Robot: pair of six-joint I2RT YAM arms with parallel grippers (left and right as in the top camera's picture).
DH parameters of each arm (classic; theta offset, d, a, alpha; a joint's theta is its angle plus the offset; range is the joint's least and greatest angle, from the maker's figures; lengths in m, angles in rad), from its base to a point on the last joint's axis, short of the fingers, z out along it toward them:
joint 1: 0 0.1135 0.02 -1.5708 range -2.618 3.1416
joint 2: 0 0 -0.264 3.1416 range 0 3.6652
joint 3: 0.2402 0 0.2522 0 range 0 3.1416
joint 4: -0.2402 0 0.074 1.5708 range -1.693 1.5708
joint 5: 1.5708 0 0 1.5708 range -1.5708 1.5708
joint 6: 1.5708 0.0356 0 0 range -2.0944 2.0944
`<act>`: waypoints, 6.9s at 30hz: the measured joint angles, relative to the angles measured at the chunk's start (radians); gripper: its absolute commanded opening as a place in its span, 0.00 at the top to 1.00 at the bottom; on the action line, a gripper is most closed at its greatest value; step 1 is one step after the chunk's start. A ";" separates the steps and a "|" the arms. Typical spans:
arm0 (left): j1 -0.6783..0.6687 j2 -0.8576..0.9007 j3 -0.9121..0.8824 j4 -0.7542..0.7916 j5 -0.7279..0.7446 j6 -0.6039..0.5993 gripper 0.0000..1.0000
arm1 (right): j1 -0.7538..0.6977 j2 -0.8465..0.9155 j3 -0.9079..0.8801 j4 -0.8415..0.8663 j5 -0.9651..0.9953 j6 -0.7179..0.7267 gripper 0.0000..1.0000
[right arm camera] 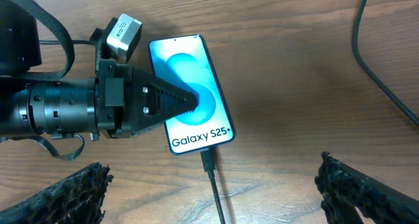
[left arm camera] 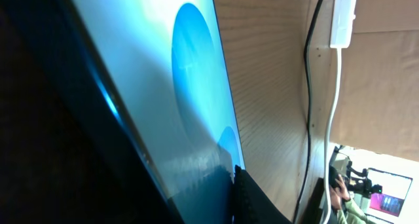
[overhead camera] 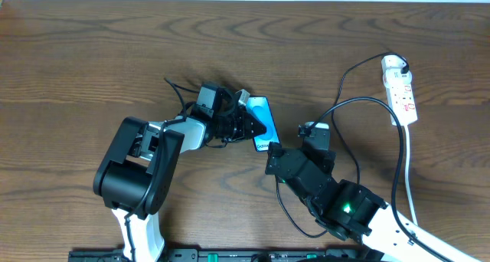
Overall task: Plug charger to phone and switch on socket
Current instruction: 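Lower the phone with the left gripper and lay it on the table, then open the left gripper and lift it away from the phone, then move the right gripper over the power strip's orange switch, then press the orange switch beside the charger with the right gripper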
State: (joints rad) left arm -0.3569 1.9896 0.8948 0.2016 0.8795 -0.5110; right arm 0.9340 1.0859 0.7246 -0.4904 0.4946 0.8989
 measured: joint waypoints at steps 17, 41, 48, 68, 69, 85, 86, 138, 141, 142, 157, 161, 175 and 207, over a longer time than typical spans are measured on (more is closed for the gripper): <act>0.128 -0.012 0.003 -0.085 0.057 0.042 0.70 | 0.000 0.000 0.000 -0.034 0.000 0.000 0.01; 0.034 -0.003 0.031 -0.209 0.120 0.290 0.69 | 0.000 0.000 0.000 -0.025 0.000 0.000 0.01; 0.025 0.006 0.201 -0.532 0.088 0.502 0.69 | 0.000 0.000 0.000 -0.019 0.000 0.000 0.01; 0.025 0.006 0.242 -0.547 -0.153 0.318 0.93 | 0.000 0.000 0.000 -0.023 0.000 0.000 0.01; 0.031 0.006 0.242 -0.548 -0.154 0.275 0.93 | 0.000 0.000 0.000 -0.023 0.000 0.000 0.01; 0.192 -0.025 0.243 -0.679 0.184 -0.137 0.93 | 0.000 0.000 0.000 -0.072 -0.022 0.001 0.09; 0.197 -0.025 0.243 -0.707 0.195 -0.142 0.93 | 0.000 0.000 0.000 -0.073 -0.023 0.002 0.14; 0.224 -0.026 0.243 -0.770 0.283 -0.095 0.93 | -0.993 0.230 0.274 -0.432 -0.436 -0.134 0.99; 0.224 -0.026 0.243 -0.771 0.283 -0.095 0.93 | -0.995 0.320 0.351 -0.438 -0.436 -0.145 0.99; 0.224 -0.026 0.243 -0.770 0.285 -0.094 0.93 | -0.996 0.351 0.377 -0.441 -0.436 -0.150 0.99; 0.224 -0.026 0.243 -0.771 0.284 -0.095 0.93 | -1.197 0.662 0.662 -0.457 -0.435 -0.209 0.99; 0.224 -0.026 0.243 -0.771 0.282 -0.094 0.93 | -1.243 0.732 0.678 -0.424 -0.435 -0.212 0.99; 0.224 -0.026 0.243 -0.771 0.280 -0.094 0.93 | -1.344 0.957 0.873 -0.408 -0.538 -0.239 0.99; 0.224 -0.026 0.243 -0.771 0.274 -0.094 0.92 | -1.329 1.035 0.880 -0.220 -0.659 -0.130 0.99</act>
State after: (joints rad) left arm -0.1326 1.9633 1.1381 -0.5690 1.1534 -0.6052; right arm -0.3954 2.1208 1.6047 -0.7109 -0.1646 0.7689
